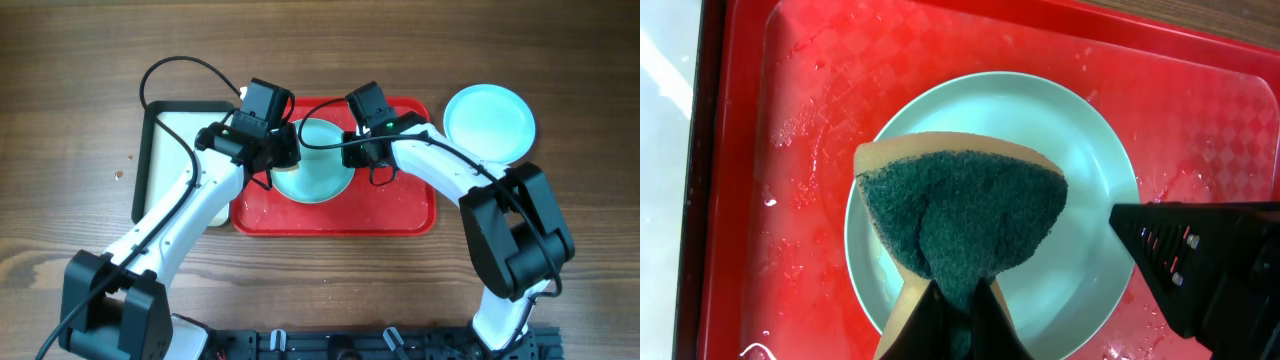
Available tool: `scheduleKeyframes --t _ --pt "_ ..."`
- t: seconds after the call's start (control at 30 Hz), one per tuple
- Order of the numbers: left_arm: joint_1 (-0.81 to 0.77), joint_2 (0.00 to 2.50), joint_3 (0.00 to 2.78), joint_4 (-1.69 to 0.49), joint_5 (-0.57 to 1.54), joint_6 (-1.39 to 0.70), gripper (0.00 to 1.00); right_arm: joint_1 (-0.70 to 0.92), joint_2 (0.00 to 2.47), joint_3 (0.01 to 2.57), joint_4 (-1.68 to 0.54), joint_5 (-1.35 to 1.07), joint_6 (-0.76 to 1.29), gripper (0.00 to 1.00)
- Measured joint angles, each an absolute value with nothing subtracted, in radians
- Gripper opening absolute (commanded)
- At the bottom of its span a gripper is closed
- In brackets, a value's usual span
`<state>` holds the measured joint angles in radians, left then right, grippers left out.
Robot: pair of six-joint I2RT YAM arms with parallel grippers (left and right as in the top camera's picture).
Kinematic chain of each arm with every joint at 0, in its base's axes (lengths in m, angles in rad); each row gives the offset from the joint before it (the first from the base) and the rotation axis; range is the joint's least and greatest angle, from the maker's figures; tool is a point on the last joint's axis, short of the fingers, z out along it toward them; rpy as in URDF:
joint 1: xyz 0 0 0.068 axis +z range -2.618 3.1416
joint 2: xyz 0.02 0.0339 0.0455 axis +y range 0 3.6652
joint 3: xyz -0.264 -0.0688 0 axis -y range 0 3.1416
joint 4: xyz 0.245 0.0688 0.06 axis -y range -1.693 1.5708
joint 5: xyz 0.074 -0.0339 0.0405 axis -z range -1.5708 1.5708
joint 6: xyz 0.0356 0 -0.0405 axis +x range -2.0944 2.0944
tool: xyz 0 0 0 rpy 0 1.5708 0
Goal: Clean dirty plates on tray and stack at the side
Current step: 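Scrub the light-blue plate with the sponge while the right gripper holds it, then keep scrubbing the light-blue plate surface with the left-held sponge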
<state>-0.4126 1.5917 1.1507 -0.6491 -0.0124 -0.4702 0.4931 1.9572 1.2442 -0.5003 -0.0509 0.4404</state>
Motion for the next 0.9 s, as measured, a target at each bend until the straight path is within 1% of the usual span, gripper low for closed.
scheduleKeyframes --t 0.43,0.63,0.67,0.73,0.9 --pt "-0.413 1.592 1.151 -0.649 -0.013 -0.47 0.04 0.493 1.957 1.244 -0.492 -0.039 0.43 0.34" --pt "-0.413 1.592 1.151 -0.649 -0.028 -0.47 0.04 0.493 1.957 1.244 -0.463 -0.04 0.381 0.34" --pt "-0.413 1.592 1.151 -0.649 -0.032 -0.47 0.04 0.493 1.957 1.244 -0.457 -0.04 0.373 0.33" --pt "-0.413 1.592 1.151 -0.649 -0.039 -0.47 0.04 0.493 1.957 1.244 -0.455 -0.04 0.364 0.27" --pt "-0.413 1.592 1.151 -0.649 -0.044 -0.47 0.04 0.493 1.957 1.244 -0.456 -0.039 0.353 0.15"
